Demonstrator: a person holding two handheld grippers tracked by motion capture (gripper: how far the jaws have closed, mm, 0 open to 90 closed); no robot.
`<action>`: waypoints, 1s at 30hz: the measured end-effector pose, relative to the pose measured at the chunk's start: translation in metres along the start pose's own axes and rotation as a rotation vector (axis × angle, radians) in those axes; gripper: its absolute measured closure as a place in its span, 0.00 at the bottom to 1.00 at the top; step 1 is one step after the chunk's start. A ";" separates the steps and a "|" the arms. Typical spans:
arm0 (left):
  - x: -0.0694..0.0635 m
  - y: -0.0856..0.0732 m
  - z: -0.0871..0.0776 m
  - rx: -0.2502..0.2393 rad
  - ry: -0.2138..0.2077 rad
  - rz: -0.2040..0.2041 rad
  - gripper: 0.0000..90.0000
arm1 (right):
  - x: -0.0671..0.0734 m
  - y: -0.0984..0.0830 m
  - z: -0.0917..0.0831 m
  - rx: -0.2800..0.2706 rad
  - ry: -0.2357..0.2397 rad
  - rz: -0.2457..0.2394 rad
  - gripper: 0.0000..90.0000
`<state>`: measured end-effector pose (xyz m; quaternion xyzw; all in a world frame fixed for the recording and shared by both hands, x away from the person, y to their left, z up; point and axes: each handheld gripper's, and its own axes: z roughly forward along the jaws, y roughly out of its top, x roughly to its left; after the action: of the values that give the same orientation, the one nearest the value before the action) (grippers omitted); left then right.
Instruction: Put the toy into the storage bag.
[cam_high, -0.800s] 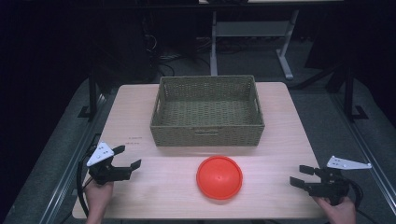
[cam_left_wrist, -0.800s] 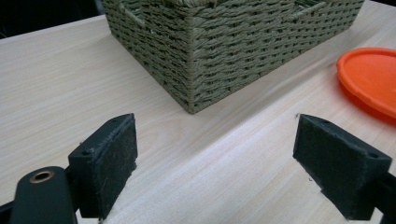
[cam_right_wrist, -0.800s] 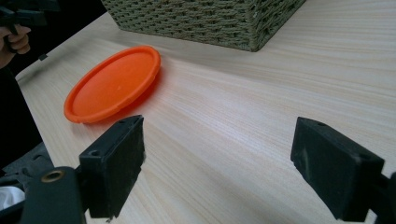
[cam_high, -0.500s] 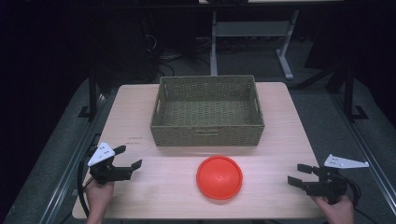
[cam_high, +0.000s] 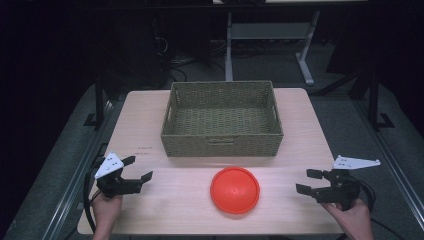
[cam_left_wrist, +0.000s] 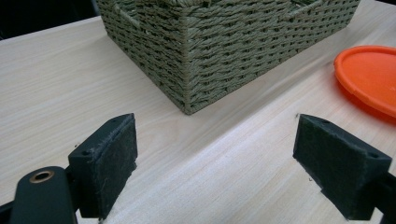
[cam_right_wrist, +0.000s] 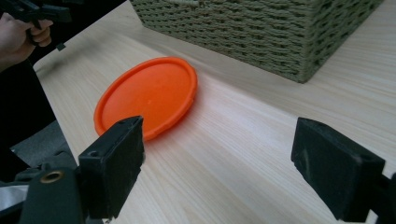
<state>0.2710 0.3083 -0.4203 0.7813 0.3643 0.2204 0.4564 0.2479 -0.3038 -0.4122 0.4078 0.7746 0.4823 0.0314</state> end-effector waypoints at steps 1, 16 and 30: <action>0.000 0.000 0.000 0.000 0.000 0.000 0.15 | 0.001 0.002 0.001 0.006 0.005 -0.002 0.18; 0.002 -0.001 -0.001 -0.009 0.010 -0.005 0.15 | 0.020 0.033 0.018 0.068 0.042 -0.055 0.17; 0.004 -0.001 -0.001 -0.008 0.010 -0.014 0.15 | 0.038 0.061 0.049 0.152 0.108 -0.086 0.17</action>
<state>0.2720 0.3123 -0.4207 0.7757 0.3712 0.2225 0.4593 0.2812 -0.2312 -0.3780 0.3487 0.8263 0.4417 -0.0204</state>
